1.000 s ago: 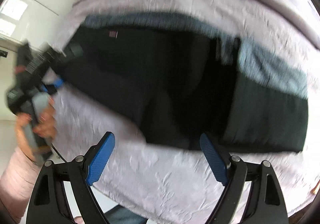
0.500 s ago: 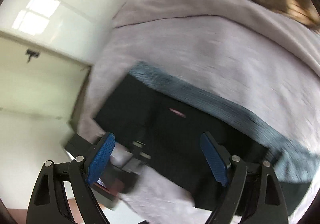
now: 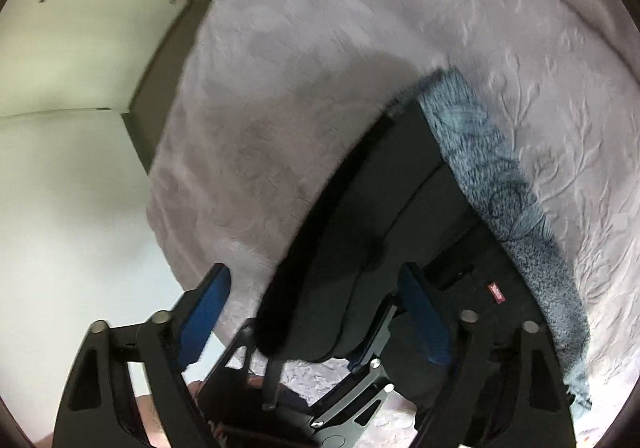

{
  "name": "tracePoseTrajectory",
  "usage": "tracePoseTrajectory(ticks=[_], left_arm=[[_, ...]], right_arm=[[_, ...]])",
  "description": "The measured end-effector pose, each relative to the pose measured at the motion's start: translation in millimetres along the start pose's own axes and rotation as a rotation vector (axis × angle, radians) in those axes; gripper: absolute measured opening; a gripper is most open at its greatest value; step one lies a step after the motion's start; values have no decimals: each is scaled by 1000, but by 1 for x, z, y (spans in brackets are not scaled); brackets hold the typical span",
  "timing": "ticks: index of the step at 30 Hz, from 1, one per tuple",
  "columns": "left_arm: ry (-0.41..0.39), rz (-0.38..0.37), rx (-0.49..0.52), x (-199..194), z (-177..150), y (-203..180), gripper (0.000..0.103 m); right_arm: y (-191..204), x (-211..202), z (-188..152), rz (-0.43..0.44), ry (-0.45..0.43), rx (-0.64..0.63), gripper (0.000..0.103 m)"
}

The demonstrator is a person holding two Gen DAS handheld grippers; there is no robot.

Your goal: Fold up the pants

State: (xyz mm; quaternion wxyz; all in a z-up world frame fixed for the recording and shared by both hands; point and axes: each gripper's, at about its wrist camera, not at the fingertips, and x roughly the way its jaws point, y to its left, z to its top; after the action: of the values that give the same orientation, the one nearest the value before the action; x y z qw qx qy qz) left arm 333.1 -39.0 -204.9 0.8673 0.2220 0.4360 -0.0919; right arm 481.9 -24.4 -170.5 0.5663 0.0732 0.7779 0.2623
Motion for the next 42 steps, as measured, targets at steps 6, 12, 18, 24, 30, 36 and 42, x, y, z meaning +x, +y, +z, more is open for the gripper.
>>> tracePoseTrajectory(ticks=[6, 12, 18, 24, 30, 36, 42], left_arm=[[-64, 24, 89, -32, 9, -16, 39], [-173, -28, 119, -91, 44, -39, 39], [-284, -113, 226, -155, 67, -98, 39], [-349, -219, 394, -202, 70, -184, 39], [-339, -280, 581, -210, 48, -277, 39], [-277, -284, 723, -193, 10, -347, 39], [-209, -274, 793, -170, -20, -386, 45]], right_arm=[[-19, -23, -22, 55, -75, 11, 21], [-56, -84, -84, 236, -264, 56, 21], [-116, -141, -182, 386, -489, 135, 21], [-193, -165, -302, 472, -688, 261, 21], [-273, -136, -398, 550, -816, 417, 21], [-340, -73, -450, 610, -841, 543, 21], [-384, -10, -467, 629, -816, 631, 21]])
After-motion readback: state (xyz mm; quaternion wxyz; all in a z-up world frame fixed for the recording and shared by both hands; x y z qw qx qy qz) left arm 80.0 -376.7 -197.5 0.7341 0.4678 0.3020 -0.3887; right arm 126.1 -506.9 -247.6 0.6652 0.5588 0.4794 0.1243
